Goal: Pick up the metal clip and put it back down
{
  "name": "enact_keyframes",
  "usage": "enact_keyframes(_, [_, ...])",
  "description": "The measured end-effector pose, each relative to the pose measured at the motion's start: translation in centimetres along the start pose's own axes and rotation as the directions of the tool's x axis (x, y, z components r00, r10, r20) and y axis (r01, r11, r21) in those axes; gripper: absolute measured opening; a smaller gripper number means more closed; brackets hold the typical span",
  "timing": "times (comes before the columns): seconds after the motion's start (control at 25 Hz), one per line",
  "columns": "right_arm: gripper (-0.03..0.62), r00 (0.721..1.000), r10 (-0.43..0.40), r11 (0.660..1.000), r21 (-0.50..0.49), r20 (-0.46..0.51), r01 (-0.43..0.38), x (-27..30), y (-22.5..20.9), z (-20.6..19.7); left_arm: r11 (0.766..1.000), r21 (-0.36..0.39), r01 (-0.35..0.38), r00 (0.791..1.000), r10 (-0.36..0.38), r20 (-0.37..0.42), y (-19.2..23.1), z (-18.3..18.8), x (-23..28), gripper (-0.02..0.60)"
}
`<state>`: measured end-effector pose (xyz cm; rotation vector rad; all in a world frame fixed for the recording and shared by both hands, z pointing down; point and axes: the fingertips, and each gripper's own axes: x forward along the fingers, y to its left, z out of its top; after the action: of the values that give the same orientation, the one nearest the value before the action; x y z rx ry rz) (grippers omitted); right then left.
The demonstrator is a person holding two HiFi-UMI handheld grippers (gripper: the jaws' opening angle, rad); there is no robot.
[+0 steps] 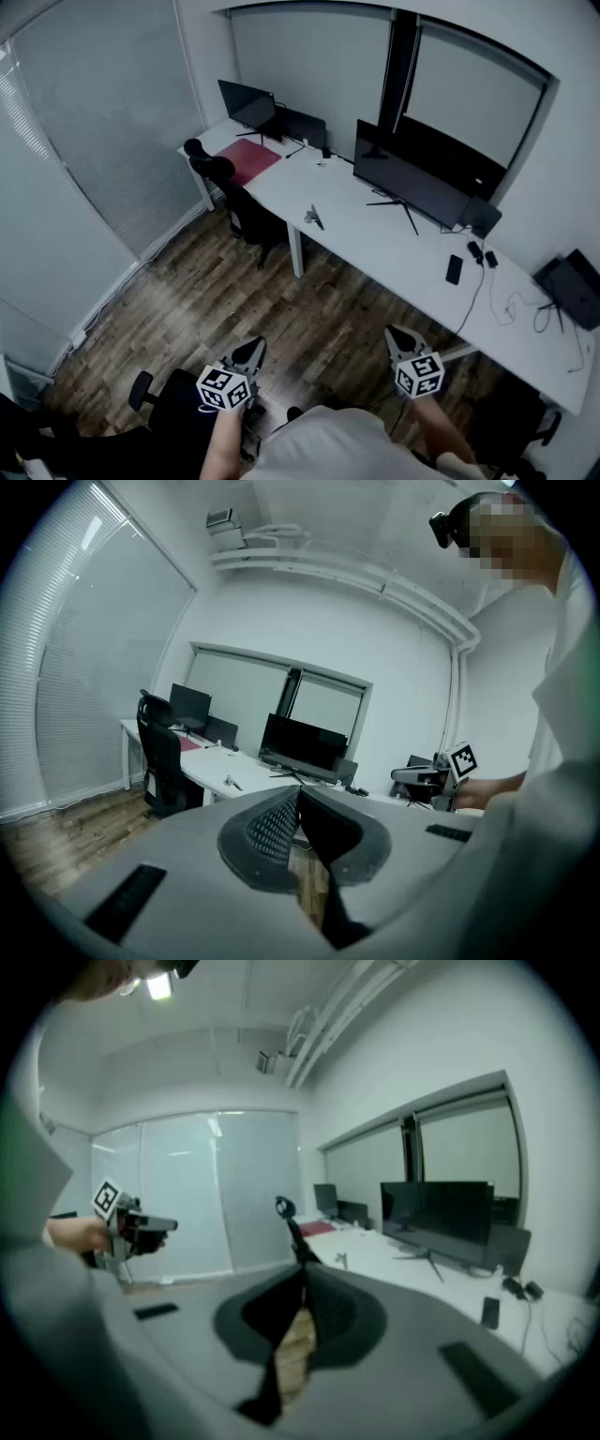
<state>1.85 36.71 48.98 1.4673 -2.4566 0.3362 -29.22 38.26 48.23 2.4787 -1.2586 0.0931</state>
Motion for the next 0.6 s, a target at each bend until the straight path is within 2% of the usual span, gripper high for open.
enact_keyframes(0.6, [0.035, 0.999, 0.036, 0.999, 0.033, 0.013, -0.036, 0.2, -1.2, -0.2, 1.0, -0.007, -0.007, 1.0, 0.007, -0.002, -0.9, -0.3, 1.1, 0.032])
